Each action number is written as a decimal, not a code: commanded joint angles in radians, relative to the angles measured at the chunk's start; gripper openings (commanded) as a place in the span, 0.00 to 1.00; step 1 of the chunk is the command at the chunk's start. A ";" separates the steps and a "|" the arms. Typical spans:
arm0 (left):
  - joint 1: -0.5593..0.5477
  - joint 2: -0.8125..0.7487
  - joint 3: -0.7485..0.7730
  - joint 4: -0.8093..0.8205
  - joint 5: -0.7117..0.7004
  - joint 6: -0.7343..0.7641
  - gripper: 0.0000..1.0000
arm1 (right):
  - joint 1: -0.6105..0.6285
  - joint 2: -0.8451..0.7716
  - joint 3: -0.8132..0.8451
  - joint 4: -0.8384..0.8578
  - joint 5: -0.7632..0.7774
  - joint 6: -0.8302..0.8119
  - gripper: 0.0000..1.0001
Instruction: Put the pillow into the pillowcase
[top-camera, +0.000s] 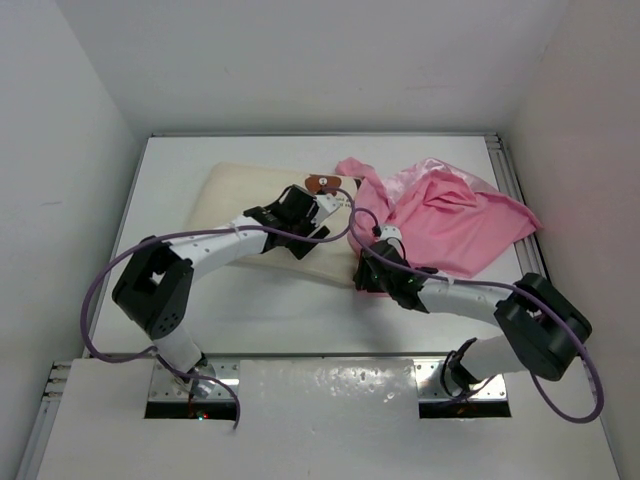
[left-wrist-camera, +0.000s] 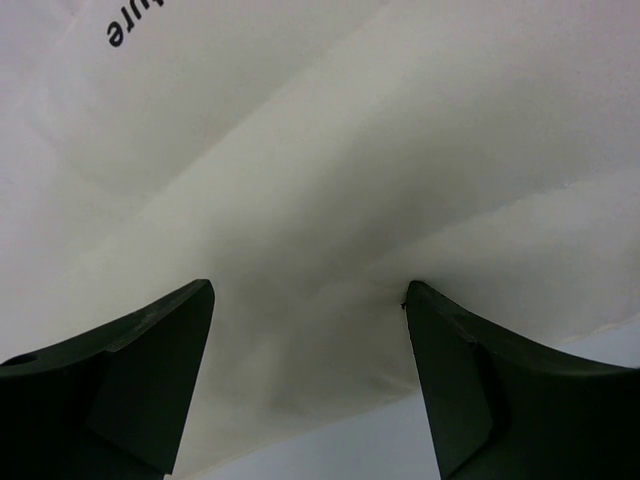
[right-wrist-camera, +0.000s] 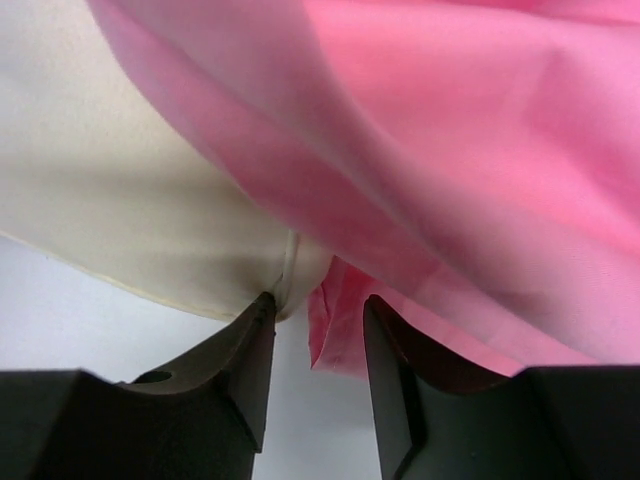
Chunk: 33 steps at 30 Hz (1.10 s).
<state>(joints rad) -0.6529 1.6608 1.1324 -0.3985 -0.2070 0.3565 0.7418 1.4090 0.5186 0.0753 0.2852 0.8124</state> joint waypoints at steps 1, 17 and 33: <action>-0.005 0.021 0.023 0.055 -0.020 -0.017 0.76 | 0.025 -0.021 -0.068 -0.094 0.031 -0.041 0.39; -0.013 0.034 0.063 0.032 -0.011 -0.045 0.77 | 0.042 -0.192 -0.141 -0.083 0.091 -0.096 0.49; -0.024 0.028 0.052 0.030 -0.012 -0.048 0.77 | 0.065 -0.143 -0.049 -0.071 0.045 -0.121 0.45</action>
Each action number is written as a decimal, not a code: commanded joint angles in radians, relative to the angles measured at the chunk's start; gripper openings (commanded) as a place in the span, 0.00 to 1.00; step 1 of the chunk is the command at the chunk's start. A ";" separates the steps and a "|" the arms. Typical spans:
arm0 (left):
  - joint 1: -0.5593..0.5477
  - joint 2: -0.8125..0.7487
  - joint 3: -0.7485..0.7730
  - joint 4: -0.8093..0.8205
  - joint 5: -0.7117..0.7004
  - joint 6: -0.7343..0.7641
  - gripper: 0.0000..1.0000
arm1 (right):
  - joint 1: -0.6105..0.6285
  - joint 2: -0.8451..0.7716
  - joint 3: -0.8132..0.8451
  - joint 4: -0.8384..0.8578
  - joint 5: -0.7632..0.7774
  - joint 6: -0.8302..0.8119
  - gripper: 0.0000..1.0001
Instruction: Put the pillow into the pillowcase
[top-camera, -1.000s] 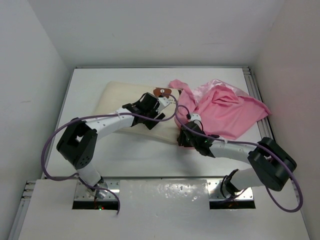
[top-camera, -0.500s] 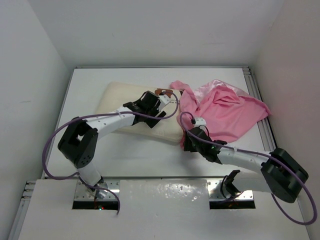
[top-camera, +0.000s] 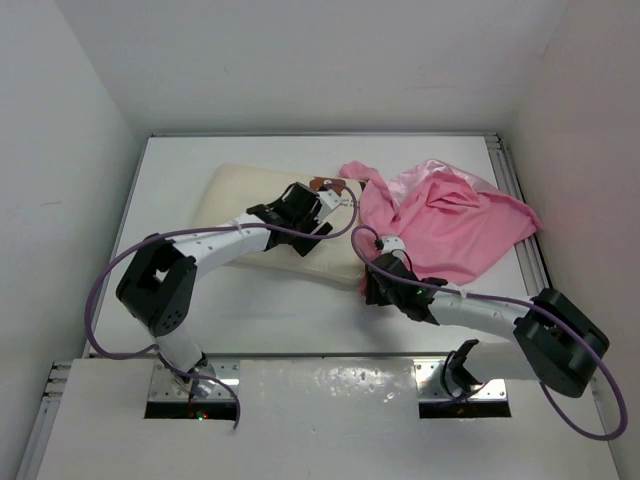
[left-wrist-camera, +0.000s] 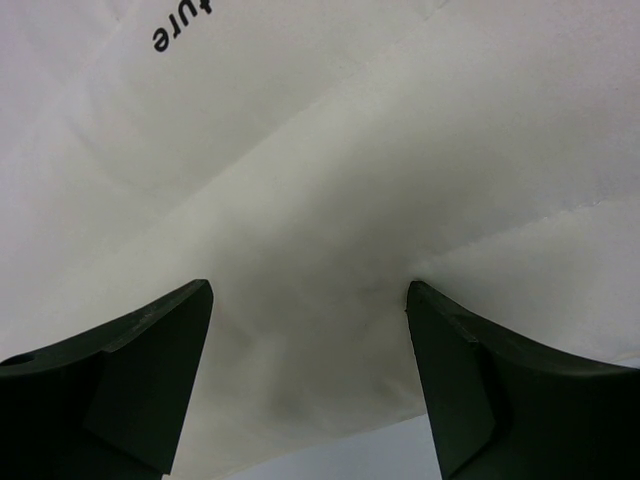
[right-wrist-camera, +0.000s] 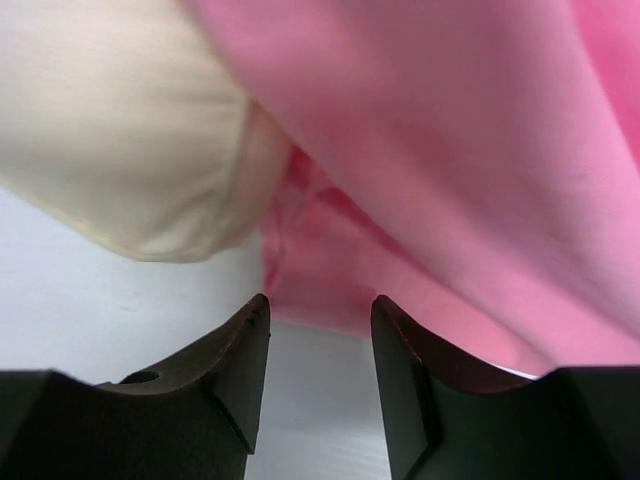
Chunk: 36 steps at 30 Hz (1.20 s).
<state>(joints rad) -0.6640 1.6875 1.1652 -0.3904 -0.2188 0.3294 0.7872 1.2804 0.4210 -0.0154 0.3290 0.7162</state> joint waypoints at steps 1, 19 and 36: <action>-0.013 0.001 0.021 0.022 -0.001 -0.021 0.77 | 0.024 -0.032 0.047 0.023 0.002 -0.026 0.45; -0.013 -0.006 0.019 0.024 -0.001 -0.029 0.77 | 0.003 0.106 0.076 0.026 0.054 0.029 0.00; -0.017 0.026 0.050 0.048 0.006 -0.052 0.77 | 0.170 -0.087 0.174 -0.090 -0.316 -0.346 0.00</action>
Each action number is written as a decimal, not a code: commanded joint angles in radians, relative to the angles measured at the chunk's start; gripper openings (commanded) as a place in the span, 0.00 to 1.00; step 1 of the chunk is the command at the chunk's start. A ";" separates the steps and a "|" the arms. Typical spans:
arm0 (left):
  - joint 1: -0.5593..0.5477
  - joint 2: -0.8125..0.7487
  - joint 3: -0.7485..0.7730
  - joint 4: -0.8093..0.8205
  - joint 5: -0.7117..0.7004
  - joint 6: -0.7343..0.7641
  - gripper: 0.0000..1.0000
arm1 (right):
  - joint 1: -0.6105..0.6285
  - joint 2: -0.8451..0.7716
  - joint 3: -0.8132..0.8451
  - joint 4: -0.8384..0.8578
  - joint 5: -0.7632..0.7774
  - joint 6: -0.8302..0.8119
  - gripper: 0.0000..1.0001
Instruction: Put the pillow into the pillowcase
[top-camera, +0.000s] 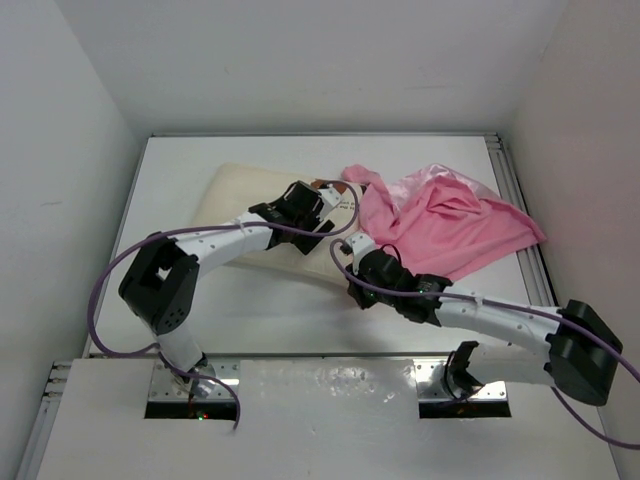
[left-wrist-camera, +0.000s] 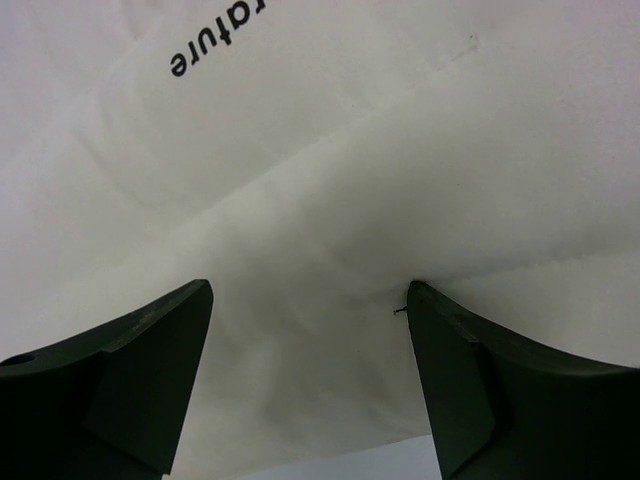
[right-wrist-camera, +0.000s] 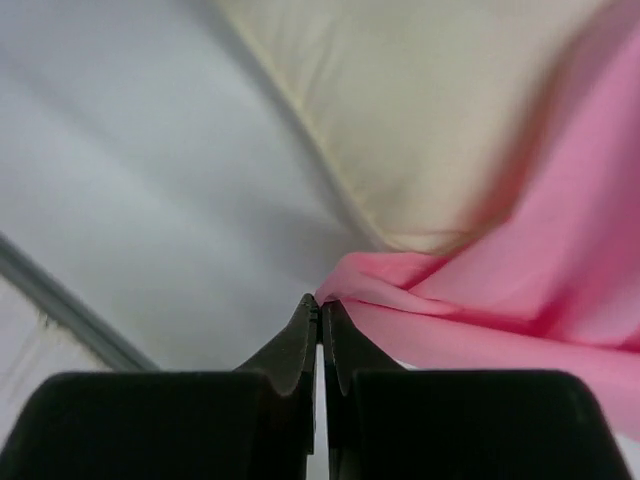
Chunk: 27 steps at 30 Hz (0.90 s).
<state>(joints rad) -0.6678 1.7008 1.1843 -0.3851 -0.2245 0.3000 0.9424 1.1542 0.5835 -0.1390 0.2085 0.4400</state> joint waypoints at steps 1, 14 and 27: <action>-0.013 0.014 0.031 0.046 0.010 -0.022 0.77 | 0.015 0.056 0.021 0.032 -0.248 -0.070 0.00; -0.013 0.011 0.073 0.014 -0.004 -0.032 0.80 | -0.134 -0.115 0.131 -0.013 -0.155 -0.002 0.99; 0.109 -0.033 0.313 -0.195 0.016 -0.006 0.97 | -0.455 0.328 0.471 -0.129 0.019 0.273 0.98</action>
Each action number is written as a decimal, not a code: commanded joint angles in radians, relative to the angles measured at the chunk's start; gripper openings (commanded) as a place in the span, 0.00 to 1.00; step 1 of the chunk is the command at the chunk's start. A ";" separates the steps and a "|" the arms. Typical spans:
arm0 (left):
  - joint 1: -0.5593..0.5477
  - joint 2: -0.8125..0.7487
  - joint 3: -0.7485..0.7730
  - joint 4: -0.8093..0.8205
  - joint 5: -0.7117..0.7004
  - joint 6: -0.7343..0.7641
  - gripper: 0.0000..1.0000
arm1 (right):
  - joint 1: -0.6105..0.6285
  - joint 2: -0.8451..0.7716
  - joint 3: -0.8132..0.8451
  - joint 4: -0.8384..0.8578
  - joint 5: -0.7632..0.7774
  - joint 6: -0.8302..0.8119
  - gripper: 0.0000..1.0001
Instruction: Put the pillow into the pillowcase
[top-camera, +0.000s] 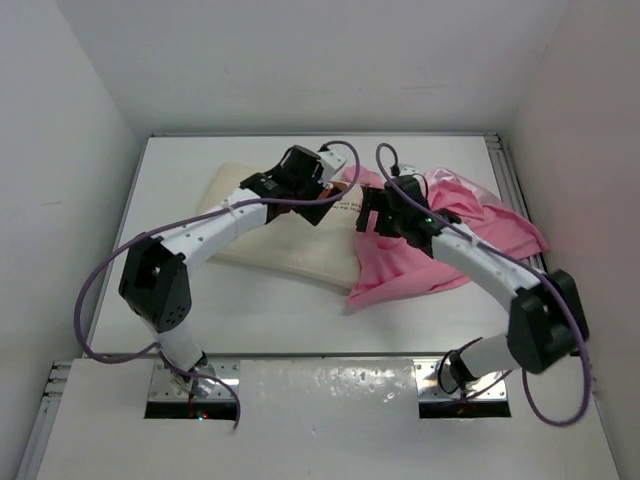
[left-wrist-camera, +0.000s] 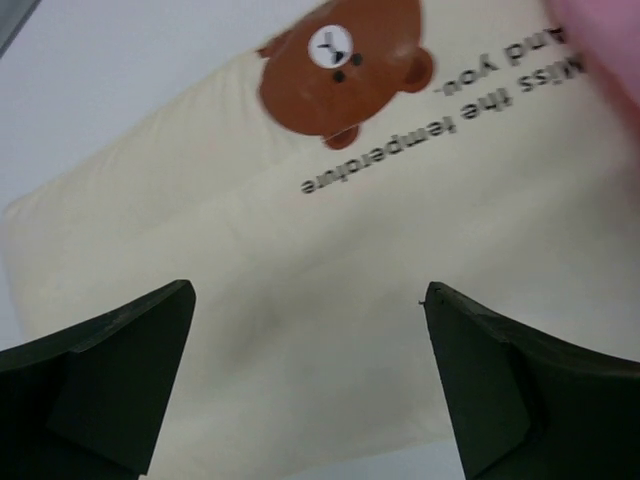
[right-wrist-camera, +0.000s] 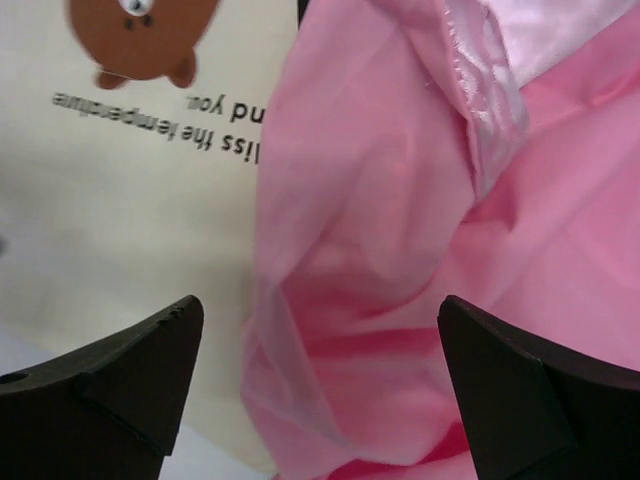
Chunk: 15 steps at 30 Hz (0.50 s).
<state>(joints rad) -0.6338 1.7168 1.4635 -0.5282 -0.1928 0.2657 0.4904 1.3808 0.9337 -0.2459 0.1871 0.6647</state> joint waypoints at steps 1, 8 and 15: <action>0.107 -0.051 0.035 -0.049 -0.023 0.035 1.00 | -0.003 0.139 0.157 -0.038 0.037 0.039 0.99; 0.558 0.122 0.149 -0.139 0.087 0.058 0.90 | 0.020 0.392 0.317 -0.072 0.049 0.007 0.97; 0.669 0.233 -0.048 0.074 0.032 0.184 0.68 | 0.030 0.494 0.401 -0.056 0.034 -0.010 0.82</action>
<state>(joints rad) 0.0654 1.9057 1.4578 -0.5243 -0.1745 0.3668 0.5102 1.8397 1.2575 -0.3031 0.2161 0.6720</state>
